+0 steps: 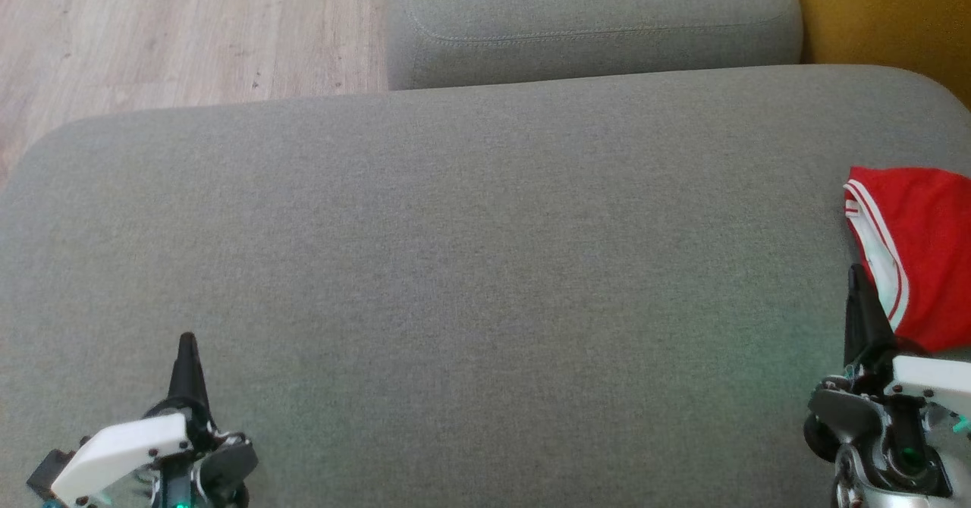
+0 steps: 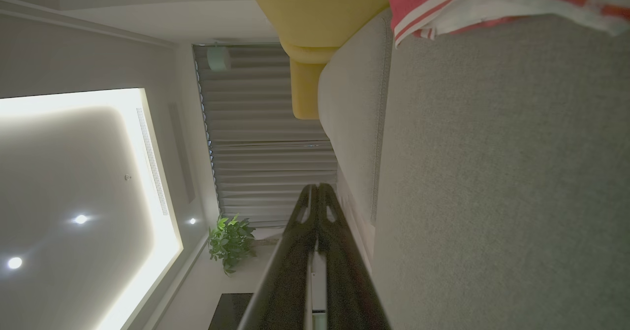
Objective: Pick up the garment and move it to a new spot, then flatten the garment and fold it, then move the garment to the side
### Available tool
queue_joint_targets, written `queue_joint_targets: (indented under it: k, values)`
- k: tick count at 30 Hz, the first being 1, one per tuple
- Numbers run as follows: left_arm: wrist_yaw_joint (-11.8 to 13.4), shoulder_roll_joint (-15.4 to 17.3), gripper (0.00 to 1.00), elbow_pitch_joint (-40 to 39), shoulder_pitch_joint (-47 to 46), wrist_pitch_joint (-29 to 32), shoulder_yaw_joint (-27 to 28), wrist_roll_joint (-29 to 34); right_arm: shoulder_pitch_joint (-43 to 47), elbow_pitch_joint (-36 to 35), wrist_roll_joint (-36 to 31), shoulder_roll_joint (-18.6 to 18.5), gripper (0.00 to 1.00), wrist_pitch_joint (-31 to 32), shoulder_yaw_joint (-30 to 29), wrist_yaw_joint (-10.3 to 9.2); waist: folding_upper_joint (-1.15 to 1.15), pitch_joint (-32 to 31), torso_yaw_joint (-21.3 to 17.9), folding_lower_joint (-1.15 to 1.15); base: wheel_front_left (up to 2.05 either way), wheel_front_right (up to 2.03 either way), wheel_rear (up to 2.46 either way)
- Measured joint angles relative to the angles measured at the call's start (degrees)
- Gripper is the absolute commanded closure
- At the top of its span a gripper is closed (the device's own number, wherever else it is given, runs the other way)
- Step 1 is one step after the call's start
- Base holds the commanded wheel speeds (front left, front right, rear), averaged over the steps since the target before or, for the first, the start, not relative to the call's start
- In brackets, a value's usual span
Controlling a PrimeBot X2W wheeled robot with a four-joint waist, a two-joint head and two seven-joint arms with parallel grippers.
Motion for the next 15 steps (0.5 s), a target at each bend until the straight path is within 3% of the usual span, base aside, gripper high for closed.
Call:
queue_joint_targets:
  k: [15]
  values:
    - [0.0,0.0,1.00,0.0,0.0,0.0,0.0,0.0,0.0,0.0,0.0,0.0,1.00,0.0,0.0,0.00,0.00,0.0,0.0,0.00,0.00,0.00,0.00]
